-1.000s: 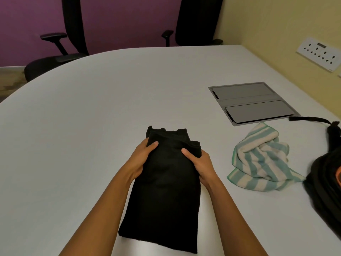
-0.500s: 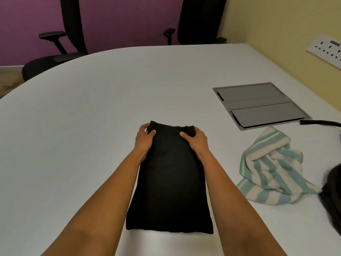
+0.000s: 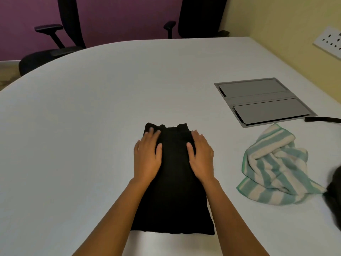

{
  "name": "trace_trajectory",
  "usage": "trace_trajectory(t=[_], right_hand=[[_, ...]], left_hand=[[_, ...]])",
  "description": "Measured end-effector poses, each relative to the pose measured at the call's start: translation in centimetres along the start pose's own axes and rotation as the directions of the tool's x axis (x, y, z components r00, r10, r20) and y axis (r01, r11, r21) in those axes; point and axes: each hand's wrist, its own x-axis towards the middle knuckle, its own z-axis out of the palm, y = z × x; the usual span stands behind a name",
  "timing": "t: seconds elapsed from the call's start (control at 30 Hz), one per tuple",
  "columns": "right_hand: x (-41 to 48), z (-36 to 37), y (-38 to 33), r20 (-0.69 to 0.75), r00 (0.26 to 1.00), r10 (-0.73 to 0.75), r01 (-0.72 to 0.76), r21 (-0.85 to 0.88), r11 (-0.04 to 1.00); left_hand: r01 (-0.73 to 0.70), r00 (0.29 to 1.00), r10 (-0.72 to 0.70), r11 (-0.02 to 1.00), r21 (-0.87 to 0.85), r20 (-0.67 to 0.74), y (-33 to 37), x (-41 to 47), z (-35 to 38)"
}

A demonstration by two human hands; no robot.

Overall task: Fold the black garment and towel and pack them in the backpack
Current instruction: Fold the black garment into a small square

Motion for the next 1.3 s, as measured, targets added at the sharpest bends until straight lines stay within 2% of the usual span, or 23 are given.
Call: trace_trajectory(t=[0.03, 0.1, 0.23, 0.4, 0.6, 0.77, 0.93, 1.0, 1.07, 1.17, 1.3], right_hand=[[-0.5, 0.3, 0.2, 0.083, 0.996, -0.021, 0.026, -0.051, 0.998], [-1.2, 1.0, 0.8, 0.248, 0.969, 0.014, 0.025, -0.151, 0.988], [-1.3, 1.1, 1.3, 0.367, 0.926, 0.095, 0.000, -0.250, 0.968], [-2.7, -0.1, 0.4, 0.414, 0.901, 0.131, -0.009, -0.285, 0.958], [-7.7, -2.4, -0.8, 0.454, 0.881, 0.134, -0.026, -0.236, 0.971], [-12.6, -3.9, -2.7, 0.463, 0.884, -0.067, 0.130, -0.106, 0.986], [-15.9, -5.3, -4.2, 0.556, 0.799, -0.229, 0.323, -0.076, 0.943], [-17.1, -5.4, -4.5, 0.615, 0.737, -0.279, 0.433, -0.114, 0.894], [-18.0, -5.2, -4.4, 0.662, 0.700, -0.268, 0.508, -0.197, 0.839], [-18.4, -5.4, -4.5, 0.678, 0.706, -0.204, 0.508, -0.284, 0.813], [-18.1, -7.0, -5.7, 0.682, 0.703, -0.199, 0.459, -0.222, 0.860]], left_hand=[[-0.057, 0.995, 0.048, 0.993, 0.102, 0.090, -0.2, -0.8, 0.4], [-0.086, 0.965, 0.021, 0.968, 0.237, 0.263, -1.2, -2.0, 1.5], [-0.015, 0.910, -0.110, 0.954, 0.299, 0.400, -2.6, -2.4, 2.3], [0.062, 0.899, -0.185, 0.951, 0.302, 0.397, -2.1, -4.1, 1.0], [0.198, 0.894, -0.269, 0.955, 0.222, 0.358, -1.7, -9.6, -1.3], [0.453, 0.855, -0.464, 0.886, 0.101, 0.233, -0.3, -12.9, -3.3], [0.646, 0.736, -0.609, 0.762, -0.039, 0.295, 0.4, -14.8, -4.6], [0.644, 0.730, -0.596, 0.764, -0.042, 0.335, 0.6, -15.1, -5.0], [0.625, 0.733, -0.578, 0.780, -0.022, 0.358, 0.8, -15.3, -5.4], [0.602, 0.726, -0.557, 0.798, 0.019, 0.403, 0.9, -15.6, -5.9], [0.529, 0.724, -0.545, 0.832, 0.167, 0.423, 0.9, -16.1, -6.8]])
